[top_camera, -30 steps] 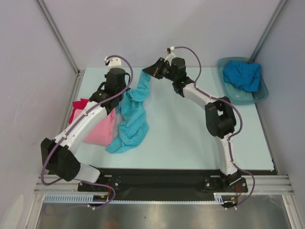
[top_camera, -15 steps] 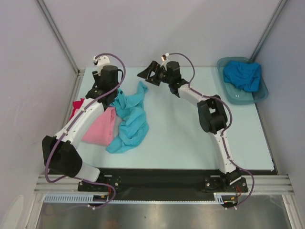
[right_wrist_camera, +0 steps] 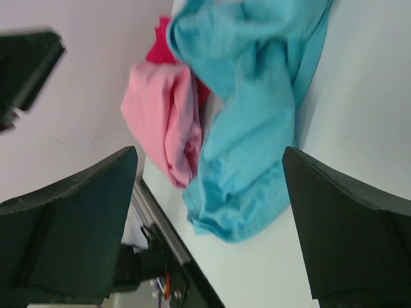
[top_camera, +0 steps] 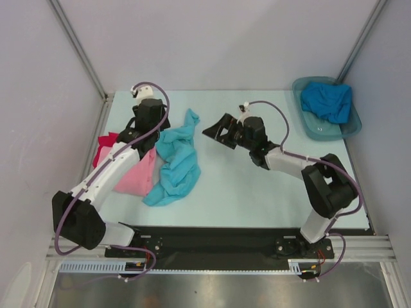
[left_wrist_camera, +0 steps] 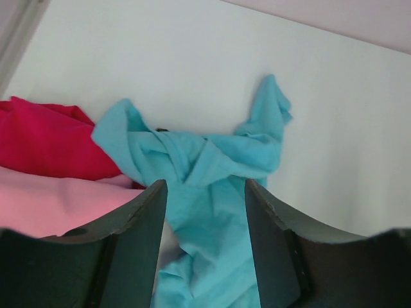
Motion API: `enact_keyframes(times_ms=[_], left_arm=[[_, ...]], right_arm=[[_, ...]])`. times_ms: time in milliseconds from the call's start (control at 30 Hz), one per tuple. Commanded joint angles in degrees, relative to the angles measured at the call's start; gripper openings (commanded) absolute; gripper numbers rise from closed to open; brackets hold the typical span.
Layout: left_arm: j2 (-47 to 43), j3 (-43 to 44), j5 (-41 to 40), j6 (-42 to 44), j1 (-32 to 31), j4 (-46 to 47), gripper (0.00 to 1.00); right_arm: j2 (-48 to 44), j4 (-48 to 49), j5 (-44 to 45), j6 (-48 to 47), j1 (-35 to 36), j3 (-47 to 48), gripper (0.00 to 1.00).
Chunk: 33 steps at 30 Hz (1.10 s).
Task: Fold and stack the t-shirts
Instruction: Flatten the tshirt out
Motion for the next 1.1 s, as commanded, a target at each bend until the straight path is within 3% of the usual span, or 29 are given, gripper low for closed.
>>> enact_keyframes(times_ms=[0,267,500,967,1067], left_arm=[[-2.6,-1.4,5.5,-1.7,-2.4,1.4,0.57],[-4.0,-3.7,5.4,-2.6,-6.8,1.8,0.56],[-7.0,-4.9,4.0,-0.7,-6.8,1.5,0.57],[-9.6,-4.4,3.2,0.6,-6.8,0.0,0.56],[-10.7,-3.9,2.9,0.9,-6.8,-0.5,0.56]], right_arm=[[-3.3,3.0,4.1,0.8,4.7,-6.9,1.0],[4.5,17.6,5.3,7.0,10.1,-18.7,1.0],[11.8,23.8,7.0,9.4,13.7,-19.2,0.99],[18.6,23.0,10.1,8.5,17.7,-12.1,0.9],[19.9,20.2,9.3,6.6,16.1,-9.1,0.78]])
